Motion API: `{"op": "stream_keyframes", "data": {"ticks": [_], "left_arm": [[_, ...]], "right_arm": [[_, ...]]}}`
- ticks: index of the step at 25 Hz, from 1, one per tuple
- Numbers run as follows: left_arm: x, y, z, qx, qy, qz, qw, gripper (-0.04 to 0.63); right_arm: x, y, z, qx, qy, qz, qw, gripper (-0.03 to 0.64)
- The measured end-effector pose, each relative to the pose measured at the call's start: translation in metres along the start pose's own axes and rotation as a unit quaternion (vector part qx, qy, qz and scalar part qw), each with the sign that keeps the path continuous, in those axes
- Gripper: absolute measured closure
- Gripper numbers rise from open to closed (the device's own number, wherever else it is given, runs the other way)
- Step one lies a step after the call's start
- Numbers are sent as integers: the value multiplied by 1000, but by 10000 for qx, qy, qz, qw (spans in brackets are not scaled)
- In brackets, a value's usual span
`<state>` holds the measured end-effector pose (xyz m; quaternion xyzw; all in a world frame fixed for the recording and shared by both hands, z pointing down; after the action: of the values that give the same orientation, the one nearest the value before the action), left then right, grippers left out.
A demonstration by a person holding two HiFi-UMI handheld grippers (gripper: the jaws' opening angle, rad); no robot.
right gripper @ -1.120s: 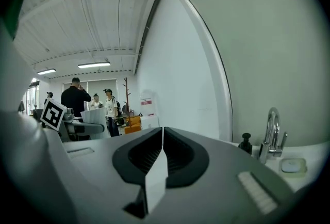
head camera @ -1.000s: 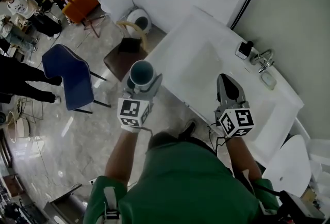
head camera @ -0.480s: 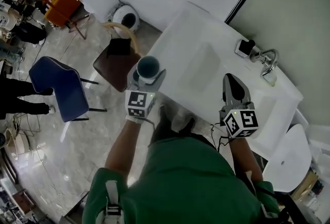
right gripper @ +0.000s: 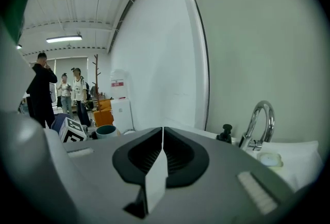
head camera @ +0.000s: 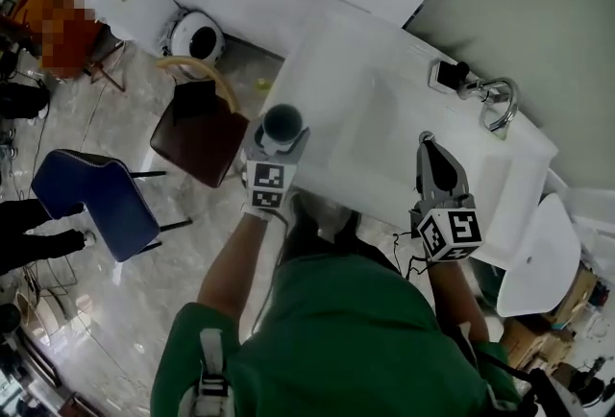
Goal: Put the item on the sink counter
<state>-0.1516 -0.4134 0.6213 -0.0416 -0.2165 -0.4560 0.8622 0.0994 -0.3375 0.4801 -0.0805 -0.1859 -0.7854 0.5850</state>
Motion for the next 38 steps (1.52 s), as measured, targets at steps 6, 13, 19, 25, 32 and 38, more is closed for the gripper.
{"op": "stream_keyframes", "data": {"ticks": [6, 13, 19, 25, 32, 38], "left_arm": [[30, 1, 23, 52, -341, 134, 9993, 225], [45, 3, 32, 48, -498, 135, 9987, 224], [41, 7, 35, 11, -775, 110, 9969, 219], [29, 10, 41, -154, -902, 12, 9958, 210], [6, 17, 31, -320, -890, -168, 9954, 199], [-37, 23, 17, -609, -770, -368, 9945, 199]], "right_arm": [[7, 4, 9, 117, -96, 271, 9995, 609], [8, 6, 13, 201, -93, 365, 9991, 609], [8, 5, 8, 234, -16, 207, 9995, 609], [5, 8, 8, 305, 20, 2, 9995, 609], [-4, 12, 2, 316, 143, -252, 9991, 609], [-9, 12, -11, 342, 343, -537, 9974, 609]]}}
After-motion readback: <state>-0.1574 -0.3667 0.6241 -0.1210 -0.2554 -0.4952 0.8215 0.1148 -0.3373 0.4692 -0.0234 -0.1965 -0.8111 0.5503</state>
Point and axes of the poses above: the fingertips, and each gripper's own axes: x forward along the fingers, y to its right, z out of its underside, the point moved 3 cm from there along -x, backward along the fingers, and after that the axes turned 7 degrees about x, right-handed, at the moved point
